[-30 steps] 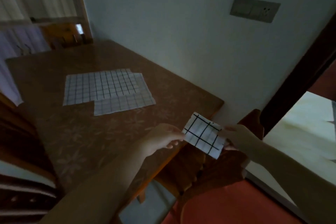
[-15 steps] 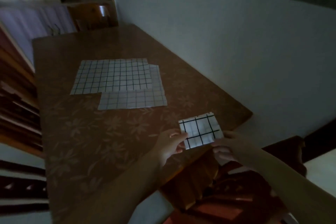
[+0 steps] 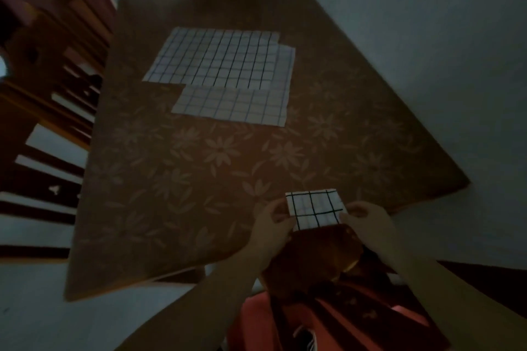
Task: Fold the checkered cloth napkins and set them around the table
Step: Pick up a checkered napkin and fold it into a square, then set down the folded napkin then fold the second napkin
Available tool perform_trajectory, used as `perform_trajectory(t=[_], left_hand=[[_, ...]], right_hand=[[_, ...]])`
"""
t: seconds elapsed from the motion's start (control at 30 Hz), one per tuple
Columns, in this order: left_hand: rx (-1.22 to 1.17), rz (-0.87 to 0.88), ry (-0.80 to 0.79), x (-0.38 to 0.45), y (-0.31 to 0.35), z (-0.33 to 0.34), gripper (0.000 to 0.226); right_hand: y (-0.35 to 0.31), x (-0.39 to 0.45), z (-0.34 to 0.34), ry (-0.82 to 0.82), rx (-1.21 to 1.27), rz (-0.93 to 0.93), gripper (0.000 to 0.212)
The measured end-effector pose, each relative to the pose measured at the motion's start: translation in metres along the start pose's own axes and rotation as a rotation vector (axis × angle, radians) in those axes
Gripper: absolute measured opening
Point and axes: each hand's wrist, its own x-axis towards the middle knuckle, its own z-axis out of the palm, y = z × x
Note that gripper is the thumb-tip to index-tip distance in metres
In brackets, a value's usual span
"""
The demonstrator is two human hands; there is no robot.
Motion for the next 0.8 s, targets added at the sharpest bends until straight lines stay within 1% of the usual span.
perform_trajectory(t=[0.07,0.1,0.3,0.4,0.43,0.53,0.67,0.8], left_hand=[[0.045,0.093,-0.01,0.0,-0.004,0.006,0.047],[0.084,0.137,0.0,0.002,-0.007,0.009,0.049],[0.322,0.25,0.178,0.019,-0.01,0.028,0.038],[0.42,0.28,0.205,0.028,-0.004,0.031,0.039],[0.465,0.296,0.209,0.031,-0.001,0.032,0.039],[0.609,0.35,0.196,0.037,0.005,0.032,0.038],[0.698,0.365,0.143,0.039,0.003,0.031,0.029],[0.845,0.399,0.088,0.037,-0.001,0.032,0.032]], right_hand=[[0.008,0.012,0.004,0.047,0.024,0.005,0.017],[0.011,0.018,0.006,0.066,0.036,-0.003,0.018],[0.015,0.043,0.012,0.168,0.079,-0.08,0.013],[0.016,0.053,0.008,0.163,0.039,-0.103,0.004],[0.017,0.055,0.006,0.162,-0.008,-0.132,0.002],[0.014,0.061,-0.001,0.163,-0.136,-0.215,0.005],[0.012,0.062,-0.005,0.159,-0.231,-0.278,0.008],[0.018,0.058,-0.005,0.154,-0.303,-0.317,0.007]])
